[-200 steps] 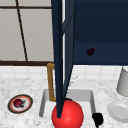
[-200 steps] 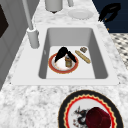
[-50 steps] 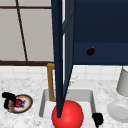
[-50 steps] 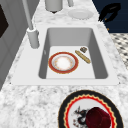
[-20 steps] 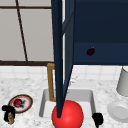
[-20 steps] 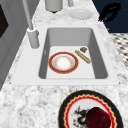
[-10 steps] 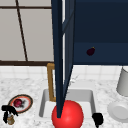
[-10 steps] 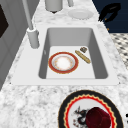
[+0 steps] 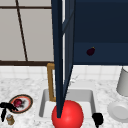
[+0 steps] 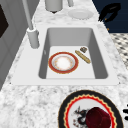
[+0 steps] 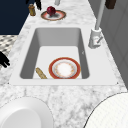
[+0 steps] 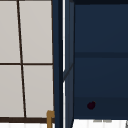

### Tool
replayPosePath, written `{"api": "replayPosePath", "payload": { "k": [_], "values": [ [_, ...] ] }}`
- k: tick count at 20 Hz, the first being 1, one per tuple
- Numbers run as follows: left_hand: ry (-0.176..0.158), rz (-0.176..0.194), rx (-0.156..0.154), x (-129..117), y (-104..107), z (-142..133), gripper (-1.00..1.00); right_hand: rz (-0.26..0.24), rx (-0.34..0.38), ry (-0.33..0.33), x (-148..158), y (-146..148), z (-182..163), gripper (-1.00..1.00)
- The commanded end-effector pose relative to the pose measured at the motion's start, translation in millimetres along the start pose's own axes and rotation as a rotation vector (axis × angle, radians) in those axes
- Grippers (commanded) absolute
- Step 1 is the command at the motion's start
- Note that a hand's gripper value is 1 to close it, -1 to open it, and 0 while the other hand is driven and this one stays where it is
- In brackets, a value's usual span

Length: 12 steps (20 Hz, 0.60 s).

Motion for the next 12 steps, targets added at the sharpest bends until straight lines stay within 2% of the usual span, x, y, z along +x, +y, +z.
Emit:
{"api": "replayPosePath", "payload": {
  "k": [1,3,4,5,6,8,12],
  "values": [
    [0.023,-0.032,0.024,6,16,-2,-1.0,0.0,0.0,0.0,0,0,0,0.0],
    [0.017,-0.043,-0.003,8,25,-2,-1.0,0.0,0.0,0.0,0,0,0,0.0],
    [0.015,-0.042,-0.006,7,29,-2,-1.0,0.0,0.0,0.0,0,0,0,0.0],
    [0.019,-0.035,0.004,4,33,0,-1.0,0.0,0.0,0.0,0,0,0,0.0],
    [0.033,-0.026,0.029,4,38,0,-1.0,0.0,0.0,0.0,0,0,0,0.0],
    [0.047,-0.026,0.03,1,46,2,-1.0,0.0,0.0,0.0,0,0,0,0.0],
    [0.075,-0.035,0.052,1,55,-1,-1.0,0.0,0.0,0.0,0,0,0,0.0]
  ]
}}
